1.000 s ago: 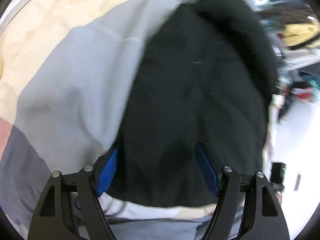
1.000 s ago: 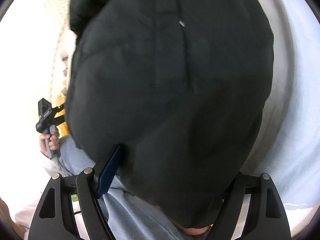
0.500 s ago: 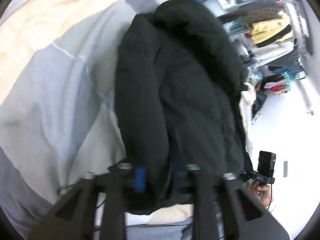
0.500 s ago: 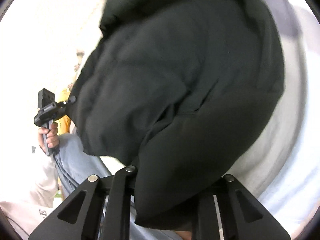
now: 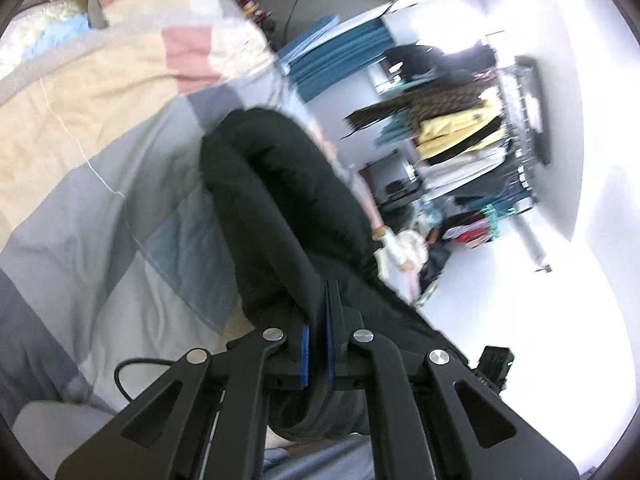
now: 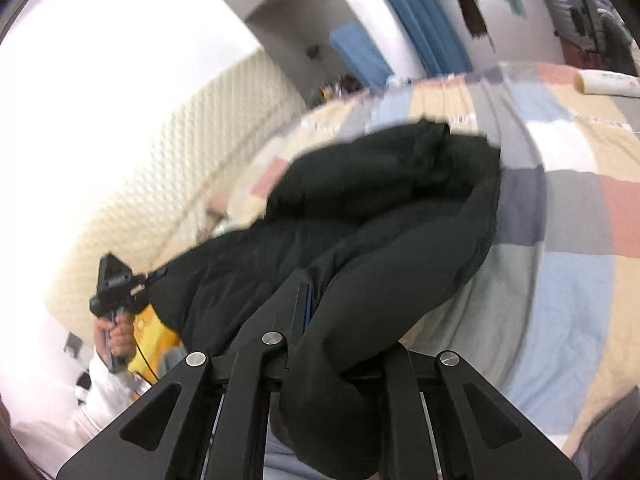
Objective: Fold large clothes
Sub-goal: 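Lift the gripped edge with both tools and fold it over the jacket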
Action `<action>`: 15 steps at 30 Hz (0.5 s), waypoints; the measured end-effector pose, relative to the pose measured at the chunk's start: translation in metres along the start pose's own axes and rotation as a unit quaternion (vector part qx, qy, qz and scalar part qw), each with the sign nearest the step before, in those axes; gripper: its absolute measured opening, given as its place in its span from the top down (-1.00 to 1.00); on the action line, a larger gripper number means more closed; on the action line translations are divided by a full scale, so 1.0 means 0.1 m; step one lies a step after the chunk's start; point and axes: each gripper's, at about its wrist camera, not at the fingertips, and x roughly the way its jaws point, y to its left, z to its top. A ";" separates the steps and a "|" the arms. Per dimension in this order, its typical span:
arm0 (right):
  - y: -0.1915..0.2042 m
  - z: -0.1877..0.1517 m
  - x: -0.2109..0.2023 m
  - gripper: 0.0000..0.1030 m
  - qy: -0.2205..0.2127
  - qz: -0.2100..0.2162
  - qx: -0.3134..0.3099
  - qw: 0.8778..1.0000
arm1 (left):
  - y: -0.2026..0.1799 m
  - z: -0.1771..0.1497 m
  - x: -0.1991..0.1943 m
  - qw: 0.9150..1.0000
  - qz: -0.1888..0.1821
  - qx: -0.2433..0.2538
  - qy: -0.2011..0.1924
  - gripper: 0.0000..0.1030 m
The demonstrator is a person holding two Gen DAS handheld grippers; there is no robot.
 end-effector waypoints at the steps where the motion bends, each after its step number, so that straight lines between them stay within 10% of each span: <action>1: 0.01 -0.04 -0.13 0.84 -0.012 0.003 0.003 1.000 | -0.05 -0.04 -0.12 1.000 -0.009 0.002 -0.007 0.91; 15: 0.52 -0.61 -1.24 0.86 -0.106 0.026 0.037 0.993 | -0.25 -0.38 -1.02 0.997 -0.058 -0.022 -0.041 0.91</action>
